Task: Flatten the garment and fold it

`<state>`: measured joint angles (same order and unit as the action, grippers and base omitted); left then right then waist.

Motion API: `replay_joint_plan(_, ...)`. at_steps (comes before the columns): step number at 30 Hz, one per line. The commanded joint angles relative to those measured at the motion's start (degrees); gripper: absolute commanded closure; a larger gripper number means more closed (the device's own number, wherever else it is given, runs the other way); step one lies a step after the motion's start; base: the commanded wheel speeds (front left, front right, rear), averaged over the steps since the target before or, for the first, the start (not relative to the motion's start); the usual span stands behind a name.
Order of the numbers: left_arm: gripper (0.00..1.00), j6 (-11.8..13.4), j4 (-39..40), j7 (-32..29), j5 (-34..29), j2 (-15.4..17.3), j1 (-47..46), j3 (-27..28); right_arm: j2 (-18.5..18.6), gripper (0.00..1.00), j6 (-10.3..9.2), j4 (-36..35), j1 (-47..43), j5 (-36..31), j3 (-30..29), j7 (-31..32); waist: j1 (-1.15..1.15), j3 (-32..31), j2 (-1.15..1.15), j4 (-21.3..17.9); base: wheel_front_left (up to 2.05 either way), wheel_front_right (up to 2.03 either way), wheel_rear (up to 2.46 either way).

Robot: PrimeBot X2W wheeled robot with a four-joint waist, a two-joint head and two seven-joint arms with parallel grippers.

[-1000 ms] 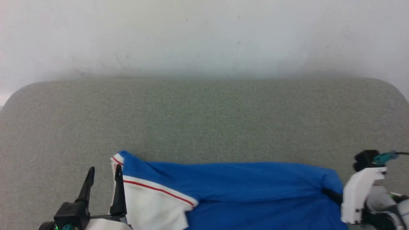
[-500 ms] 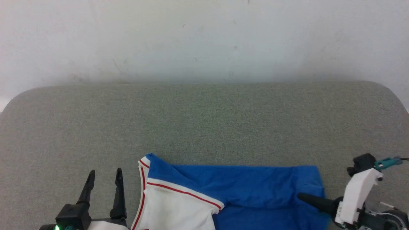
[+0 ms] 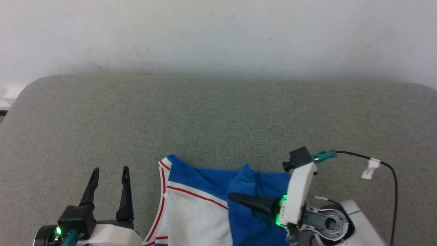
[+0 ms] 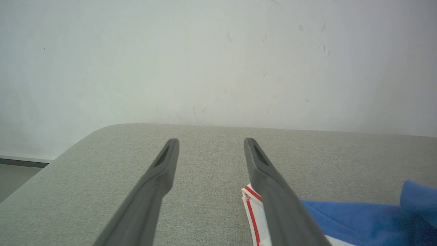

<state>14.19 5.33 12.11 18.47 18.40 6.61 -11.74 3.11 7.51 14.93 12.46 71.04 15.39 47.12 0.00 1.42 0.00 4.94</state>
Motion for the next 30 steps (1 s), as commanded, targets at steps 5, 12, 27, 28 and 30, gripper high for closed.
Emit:
replay_joint_plan(5, 0.00, -0.45, -0.31, 0.64, -0.11, -0.41, -2.71, -0.51, -0.22, 1.00, -0.02, 5.06, 6.96, 3.66, 12.88, -10.30, 0.00, 4.25, 0.00, 3.38, 0.00, 0.00, 0.00)
replay_joint_plan(12, 0.00, -0.88, -1.89, 1.69, -0.04, -1.89, -4.75, -1.25, -0.23, 0.00, -0.02, 12.75, 12.57, 1.99, 24.61, -21.03, 0.00, 6.60, 0.00, 3.99, 0.00, 0.00, 0.00)
replay_joint_plan(27, 0.00, -1.15, -4.25, 2.62, 0.17, -2.27, -3.75, -0.46, 6.02, 0.00, -0.02, 10.94, 23.69, -14.37, 46.53, -37.84, 0.00, 2.69, 0.00, 0.94, 0.00, 0.00, 0.00)
replay_joint_plan(28, 0.00, -1.10, -4.20, 2.63, 0.17, -2.26, -3.52, -0.42, 6.97, 0.00, -0.02, 11.24, 23.81, -15.60, 46.39, -39.81, 0.00, 2.31, 0.00, 0.68, 0.00, 0.00, 0.00)
replay_joint_plan(30, 0.00, -0.89, -4.14, 2.65, 0.21, -2.16, -2.93, -0.25, 8.76, 0.00, -0.02, 12.26, 23.56, -18.67, 45.47, -43.93, 0.00, 1.49, 0.00, -0.06, 0.00, 0.00, 0.00)
